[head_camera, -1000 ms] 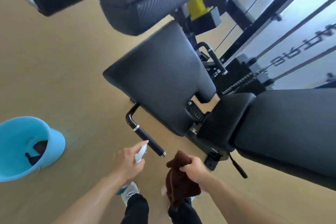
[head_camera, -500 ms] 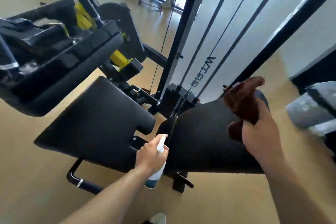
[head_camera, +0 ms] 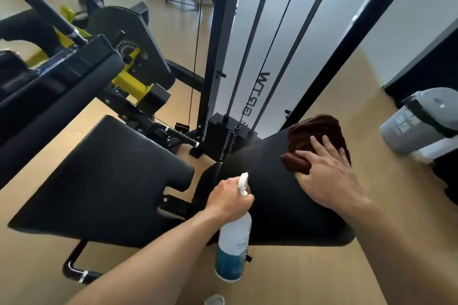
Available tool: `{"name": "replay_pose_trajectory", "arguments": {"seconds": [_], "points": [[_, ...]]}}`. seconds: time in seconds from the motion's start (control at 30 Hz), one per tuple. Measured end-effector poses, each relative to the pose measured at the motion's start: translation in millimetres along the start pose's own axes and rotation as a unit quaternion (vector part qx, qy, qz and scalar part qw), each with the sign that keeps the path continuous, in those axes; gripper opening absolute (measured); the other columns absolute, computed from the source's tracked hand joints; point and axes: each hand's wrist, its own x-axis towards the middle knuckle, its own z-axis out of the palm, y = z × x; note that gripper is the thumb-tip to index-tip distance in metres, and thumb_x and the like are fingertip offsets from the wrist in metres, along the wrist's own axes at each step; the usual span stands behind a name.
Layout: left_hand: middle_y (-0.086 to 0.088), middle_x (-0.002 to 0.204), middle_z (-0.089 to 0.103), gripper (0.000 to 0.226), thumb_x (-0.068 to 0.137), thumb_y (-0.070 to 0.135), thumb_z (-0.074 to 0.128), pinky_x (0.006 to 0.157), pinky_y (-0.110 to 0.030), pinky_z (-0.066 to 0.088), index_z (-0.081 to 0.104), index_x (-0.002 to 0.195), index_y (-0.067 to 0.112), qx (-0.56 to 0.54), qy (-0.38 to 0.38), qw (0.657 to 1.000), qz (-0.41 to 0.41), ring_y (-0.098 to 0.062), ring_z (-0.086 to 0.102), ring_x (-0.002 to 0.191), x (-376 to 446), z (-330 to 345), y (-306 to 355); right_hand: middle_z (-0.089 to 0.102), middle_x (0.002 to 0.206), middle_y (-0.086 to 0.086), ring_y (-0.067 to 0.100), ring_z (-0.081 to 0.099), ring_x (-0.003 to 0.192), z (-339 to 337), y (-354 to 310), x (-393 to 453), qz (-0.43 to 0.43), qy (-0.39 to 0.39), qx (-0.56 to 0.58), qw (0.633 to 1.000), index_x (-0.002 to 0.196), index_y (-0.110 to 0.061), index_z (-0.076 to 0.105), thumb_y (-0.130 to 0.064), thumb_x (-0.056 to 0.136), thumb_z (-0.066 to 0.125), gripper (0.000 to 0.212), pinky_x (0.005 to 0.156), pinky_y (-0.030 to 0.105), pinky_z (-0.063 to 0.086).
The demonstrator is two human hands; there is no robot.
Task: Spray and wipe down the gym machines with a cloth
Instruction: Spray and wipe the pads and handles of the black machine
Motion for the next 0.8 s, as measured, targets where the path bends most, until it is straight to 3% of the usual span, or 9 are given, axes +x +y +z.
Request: {"name": "replay_pose_trajectory", "arguments": {"seconds": [0.07,0.2,0.3,0.43,0.57,0.7,0.8], "points": [[0.007,0.086,0.064,0.009,0.086,0.026,0.062,0.061,-0.025,0.045,0.062,0.094,0.025,0.008,-0.03,0.999,0.018,-0.01,0.061,0.078,6.2,-1.7,2.0,0.009,0.174,-0.006,0.013,-0.01,0.16,1.1,-0.6,2.1,0.014,0.016,0.012,1.0,0.155,-0.042,0.042,-0.05,0.102,0.046,0.053,0.13,0.044,-0.006],[0.004,0.088,0.066,0.006,0.085,0.028,0.063,0.068,-0.033,0.058,0.061,0.089,0.024,0.05,-0.099,0.992,0.063,-0.013,0.065,0.081,11.1,-1.2,-2.7,0.009,0.174,-0.006,0.013,-0.011,0.16,4.6,-6.3,5.4,0.042,0.009,0.012,0.999,0.158,-0.042,0.038,-0.05,0.105,0.038,0.053,0.13,0.044,-0.005],[0.006,0.095,0.067,0.011,0.086,0.03,0.066,0.069,-0.032,0.055,0.058,0.094,0.03,0.059,-0.14,0.983,0.104,-0.015,0.065,0.087,12.4,-4.0,-7.3,0.008,0.175,-0.005,0.015,-0.011,0.16,6.9,-12.4,9.8,0.063,0.008,-0.026,0.998,0.158,-0.041,0.037,-0.053,0.105,0.035,0.055,0.13,0.046,-0.004],[0.003,0.09,0.068,0.007,0.085,0.029,0.064,0.076,-0.041,0.062,0.063,0.091,0.025,0.057,-0.188,0.973,0.119,-0.016,0.067,0.083,14.5,-10.7,-18.3,0.015,0.174,-0.005,0.016,-0.005,0.161,7.4,-17.2,17.6,0.078,0.022,-0.048,0.996,0.154,-0.04,0.044,-0.054,0.103,0.037,0.053,0.131,0.046,-0.003],[0.004,0.091,0.067,0.01,0.084,0.024,0.062,0.076,-0.04,0.059,0.061,0.094,0.025,0.074,-0.203,0.966,0.141,-0.02,0.066,0.086,6.5,-13.9,-31.6,0.023,0.172,-0.007,0.012,0.0,0.16,4.5,-17.4,18.4,0.086,0.036,-0.015,0.996,0.15,-0.039,0.051,-0.051,0.104,0.042,0.049,0.131,0.043,-0.001],[0.003,0.087,0.068,0.006,0.084,0.023,0.057,0.071,-0.038,0.059,0.062,0.088,0.022,0.096,-0.229,0.962,0.111,-0.022,0.066,0.083,-11.3,-2.1,-60.3,0.025,0.171,-0.008,0.012,0.001,0.161,9.2,-20.8,16.2,0.097,0.046,-0.038,0.993,0.146,-0.038,0.054,-0.052,0.103,0.041,0.047,0.131,0.043,0.0],[0.005,0.087,0.066,0.006,0.084,0.023,0.056,0.059,-0.031,0.046,0.057,0.089,0.027,0.083,-0.226,0.968,0.065,-0.019,0.063,0.079,-27.8,7.7,-84.7,0.022,0.172,-0.007,0.014,-0.002,0.161,12.6,-25.7,13.7,0.103,0.034,-0.067,0.992,0.146,-0.04,0.053,-0.052,0.102,0.039,0.047,0.13,0.046,-0.003]]}}
